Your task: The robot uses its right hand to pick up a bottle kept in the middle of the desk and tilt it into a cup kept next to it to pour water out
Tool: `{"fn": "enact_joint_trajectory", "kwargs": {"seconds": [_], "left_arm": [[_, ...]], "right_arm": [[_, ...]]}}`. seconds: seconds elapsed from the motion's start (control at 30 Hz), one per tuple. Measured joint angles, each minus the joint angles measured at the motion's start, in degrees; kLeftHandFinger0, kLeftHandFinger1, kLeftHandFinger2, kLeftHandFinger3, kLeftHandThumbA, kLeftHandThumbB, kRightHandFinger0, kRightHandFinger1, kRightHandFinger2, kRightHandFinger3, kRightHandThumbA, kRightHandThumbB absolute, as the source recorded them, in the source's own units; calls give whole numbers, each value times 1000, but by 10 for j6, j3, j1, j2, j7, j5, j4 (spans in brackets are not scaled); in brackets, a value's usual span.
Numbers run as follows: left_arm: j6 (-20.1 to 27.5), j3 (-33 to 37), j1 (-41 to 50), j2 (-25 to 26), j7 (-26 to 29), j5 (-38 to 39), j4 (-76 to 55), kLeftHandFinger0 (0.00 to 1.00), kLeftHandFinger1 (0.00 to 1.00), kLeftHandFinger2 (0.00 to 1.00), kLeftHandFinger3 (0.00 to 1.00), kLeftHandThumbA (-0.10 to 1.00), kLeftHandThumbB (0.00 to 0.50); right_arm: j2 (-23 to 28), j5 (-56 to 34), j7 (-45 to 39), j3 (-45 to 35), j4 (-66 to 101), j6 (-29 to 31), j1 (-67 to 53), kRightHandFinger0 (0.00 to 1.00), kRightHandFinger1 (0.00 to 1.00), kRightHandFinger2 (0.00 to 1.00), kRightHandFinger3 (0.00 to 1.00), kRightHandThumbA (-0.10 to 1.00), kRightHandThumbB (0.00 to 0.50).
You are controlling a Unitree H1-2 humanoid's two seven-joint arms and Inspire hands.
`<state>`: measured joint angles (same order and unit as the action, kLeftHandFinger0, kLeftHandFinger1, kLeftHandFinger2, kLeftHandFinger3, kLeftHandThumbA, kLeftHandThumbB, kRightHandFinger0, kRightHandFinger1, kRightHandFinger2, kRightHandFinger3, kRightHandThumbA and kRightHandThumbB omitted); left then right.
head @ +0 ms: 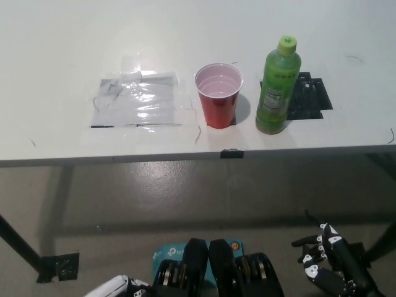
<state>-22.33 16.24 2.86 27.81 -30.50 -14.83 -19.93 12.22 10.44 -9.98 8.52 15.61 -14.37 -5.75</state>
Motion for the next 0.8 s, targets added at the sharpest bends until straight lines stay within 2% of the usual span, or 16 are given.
{"fn": "enact_joint_trajectory", "kwargs": {"seconds": [0.4,0.43,0.5,0.53,0.67,0.8], "left_arm": [[0,1,-3,0,0,0,1,894,760,792,1000,1000,397],[0,1,-5,0,0,-1,1,883,749,789,1000,1000,404],[0,1,-8,0,0,-1,1,879,747,788,1000,1000,405],[0,1,-9,0,0,-1,1,867,738,782,1000,1000,397],[2,1,-10,0,0,-2,1,859,727,781,1000,1000,394],[3,1,-12,0,0,-2,2,874,735,782,1000,1000,417]], "right_arm": [[4,4,0,3,0,0,5,404,470,652,979,134,140],[5,6,0,4,0,0,8,504,557,718,1000,145,123],[11,17,0,10,0,0,13,540,584,725,999,131,121],[13,19,0,11,0,0,14,556,592,707,988,50,116],[20,34,0,17,0,0,16,583,616,719,996,27,118],[22,40,0,18,0,0,16,571,607,712,1000,45,117]]}}
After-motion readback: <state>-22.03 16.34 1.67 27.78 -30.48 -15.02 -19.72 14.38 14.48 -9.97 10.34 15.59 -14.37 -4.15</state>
